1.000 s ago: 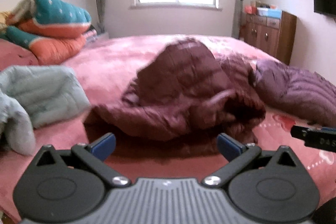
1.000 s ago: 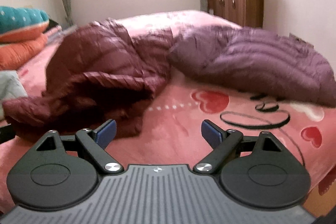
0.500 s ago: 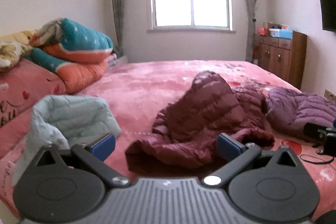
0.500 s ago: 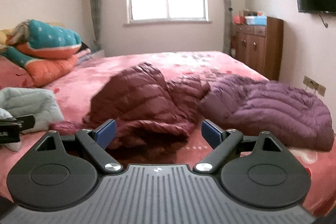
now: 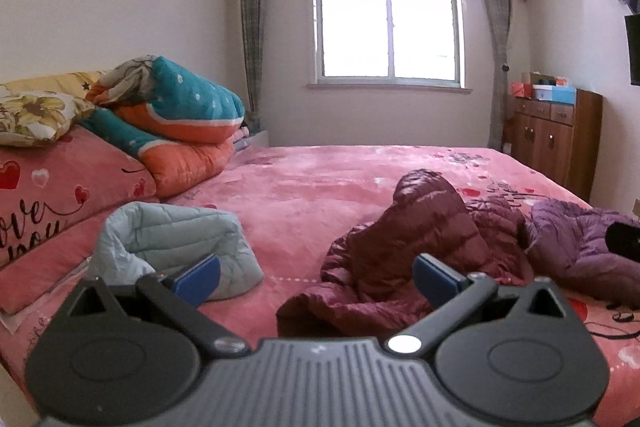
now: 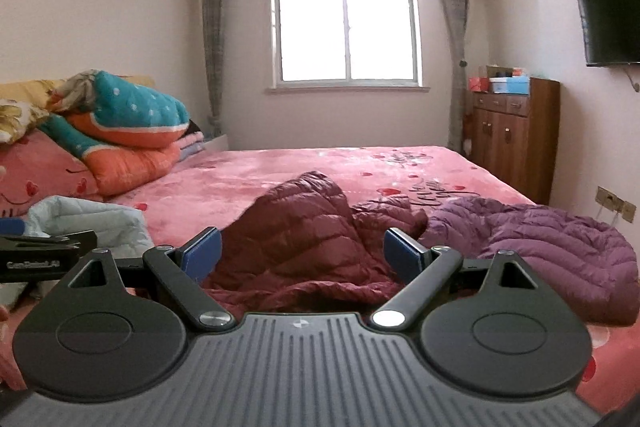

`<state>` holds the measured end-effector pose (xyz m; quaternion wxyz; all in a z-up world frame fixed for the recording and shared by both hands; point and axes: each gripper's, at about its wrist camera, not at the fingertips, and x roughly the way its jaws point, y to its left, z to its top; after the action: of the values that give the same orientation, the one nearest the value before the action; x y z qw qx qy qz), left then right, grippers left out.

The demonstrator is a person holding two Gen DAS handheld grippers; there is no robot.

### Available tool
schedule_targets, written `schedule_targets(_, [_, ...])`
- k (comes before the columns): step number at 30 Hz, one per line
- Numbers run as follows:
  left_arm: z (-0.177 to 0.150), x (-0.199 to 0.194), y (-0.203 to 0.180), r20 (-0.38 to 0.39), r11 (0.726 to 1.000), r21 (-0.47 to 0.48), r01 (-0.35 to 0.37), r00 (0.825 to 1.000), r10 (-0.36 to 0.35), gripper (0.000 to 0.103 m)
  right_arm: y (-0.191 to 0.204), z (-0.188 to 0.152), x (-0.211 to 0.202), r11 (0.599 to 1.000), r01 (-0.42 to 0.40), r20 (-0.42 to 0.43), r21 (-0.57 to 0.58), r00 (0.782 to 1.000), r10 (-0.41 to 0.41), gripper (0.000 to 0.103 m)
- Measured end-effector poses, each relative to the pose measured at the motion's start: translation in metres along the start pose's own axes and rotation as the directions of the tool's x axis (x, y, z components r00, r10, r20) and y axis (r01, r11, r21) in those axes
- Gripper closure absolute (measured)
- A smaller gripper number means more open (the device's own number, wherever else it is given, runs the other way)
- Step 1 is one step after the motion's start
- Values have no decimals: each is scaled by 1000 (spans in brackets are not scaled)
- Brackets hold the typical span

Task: Fold large clothes
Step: 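Move both grippers open toward the crumpled maroon jacket on the bed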

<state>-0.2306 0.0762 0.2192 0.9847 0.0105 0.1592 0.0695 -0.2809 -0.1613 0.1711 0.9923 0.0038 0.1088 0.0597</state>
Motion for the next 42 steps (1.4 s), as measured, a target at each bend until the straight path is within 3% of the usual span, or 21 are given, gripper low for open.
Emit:
schedule_targets(17, [0, -5, 8, 3, 1000, 0, 9, 1000, -9, 1, -6, -11, 1, 996, -57, 4, -64, 998, 58, 0])
schedule_targets(23, [-1, 1, 7, -11, 999, 3, 36, 999, -36, 1, -7, -16, 4, 996, -28, -10, -89, 1000, 27, 0])
schedule_targets(42, [-36, 36, -28, -115, 989, 55, 138, 985, -131, 10, -48, -54, 50, 998, 50, -131, 28, 990, -46, 0])
